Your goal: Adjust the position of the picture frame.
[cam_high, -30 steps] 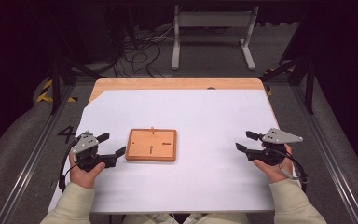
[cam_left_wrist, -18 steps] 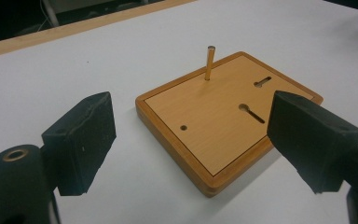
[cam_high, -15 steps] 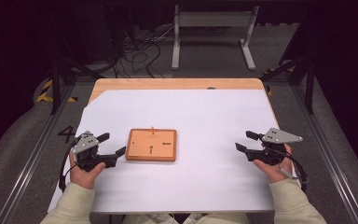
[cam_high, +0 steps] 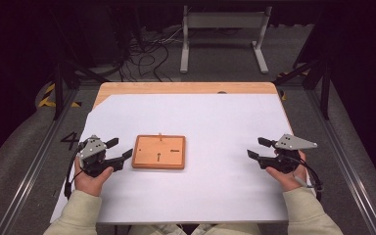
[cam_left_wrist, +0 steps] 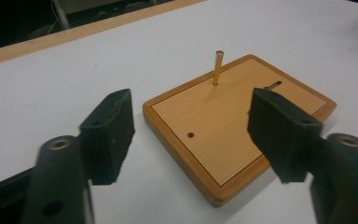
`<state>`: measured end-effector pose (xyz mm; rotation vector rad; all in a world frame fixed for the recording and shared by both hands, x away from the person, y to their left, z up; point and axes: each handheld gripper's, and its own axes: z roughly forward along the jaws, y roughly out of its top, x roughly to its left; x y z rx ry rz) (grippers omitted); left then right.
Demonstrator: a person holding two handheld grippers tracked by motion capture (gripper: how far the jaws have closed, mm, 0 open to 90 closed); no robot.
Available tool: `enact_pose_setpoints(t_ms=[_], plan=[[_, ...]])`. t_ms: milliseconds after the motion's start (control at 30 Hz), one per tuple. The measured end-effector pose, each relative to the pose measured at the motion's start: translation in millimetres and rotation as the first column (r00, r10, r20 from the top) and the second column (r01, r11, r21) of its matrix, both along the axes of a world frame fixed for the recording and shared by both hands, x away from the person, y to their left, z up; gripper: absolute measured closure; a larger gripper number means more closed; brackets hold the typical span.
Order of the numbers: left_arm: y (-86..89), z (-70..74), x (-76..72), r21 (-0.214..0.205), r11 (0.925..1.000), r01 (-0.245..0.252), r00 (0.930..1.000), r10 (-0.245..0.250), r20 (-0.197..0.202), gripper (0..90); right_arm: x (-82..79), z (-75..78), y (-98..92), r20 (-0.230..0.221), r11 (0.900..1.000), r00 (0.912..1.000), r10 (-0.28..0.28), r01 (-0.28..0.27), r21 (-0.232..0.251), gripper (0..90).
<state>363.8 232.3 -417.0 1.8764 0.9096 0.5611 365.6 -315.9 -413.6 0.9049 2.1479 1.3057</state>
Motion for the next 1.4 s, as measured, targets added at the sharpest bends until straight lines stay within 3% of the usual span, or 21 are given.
enact_pose_setpoints(t_ms=[67, 133, 200, 367, 633, 867, 1033, 1167, 1200, 1367, 1400], plan=[[0.2, 0.8, 1.3, 0.003, 0.9999, -0.015, 0.9999, 0.015, -0.004, 42.1, 0.3, -0.3, 0.0, -0.002, 1.0000, 1.0000, 0.001, -0.001, 0.002, 35.9], [2.2, 2.2, 5.7, -0.012, 0.9993, -0.035, 0.9991, 0.034, -0.025, 60.1, 0.9, -0.8, 0.3, -0.003, 1.0000, 1.0000, 0.002, -0.002, 0.000, 36.1], [2.4, 2.3, 8.1, -0.013, 0.9990, -0.042, 0.9985, 0.041, -0.036, 71.2, 0.9, -0.9, 0.4, -0.004, 1.0000, 1.0000, 0.003, -0.003, 0.001, 36.1], [1.9, 3.4, 18.6, -0.015, 0.9981, -0.060, 0.9962, 0.059, -0.065, 89.2, 0.8, -1.0, 0.0, -0.008, 1.0000, 1.0000, -0.001, 0.001, 0.004, 36.1], [-1.1, 5.1, 34.0, -0.019, 0.9976, -0.067, 0.9938, 0.065, -0.090, 89.8, 0.7, -1.1, 0.2, -0.010, 1.0000, 1.0000, -0.001, 0.001, 0.005, 36.1], [-9.0, -1.7, 54.6, 0.006, 0.9974, -0.072, 0.9881, 0.072, -0.136, 89.8, 1.2, -1.8, 0.7, -0.013, 1.0000, 0.9999, 0.001, -0.001, 0.003, 36.1], [-12.3, -11.6, 66.8, 0.016, 0.9968, -0.079, 0.9806, 0.080, -0.179, 89.9, 1.2, -2.3, 0.8, -0.014, 1.0000, 0.9999, 0.004, -0.004, 0.001, 36.1], [-12.5, -24.9, 77.9, 0.034, 0.9964, -0.078, 0.9683, 0.083, -0.236, 89.8, 0.9, -2.9, 0.9, -0.017, 1.0000, 0.9998, 0.006, -0.006, 0.000, 36.1], [-12.5, -24.9, 77.9, 0.034, 0.9964, -0.078, 0.9683, 0.083, -0.236, 89.8, 0.9, -2.9, 0.9, -0.017, 1.0000, 0.9998, 0.006, -0.006, 0.000, 36.1], [-17.9, -34.8, 82.6, 0.067, 0.9960, -0.059, 0.9528, 0.076, -0.294, 89.9, 0.4, -3.3, 1.1, -0.018, 1.0000, 0.9998, 0.004, -0.004, -0.001, 36.1], [-17.9, -34.8, 82.6, 0.067, 0.9960, -0.059, 0.9528, 0.076, -0.294, 89.8, 0.4, -3.3, 1.1, -0.018, 1.0000, 0.9998, 0.004, -0.004, -0.001, 36.1]])
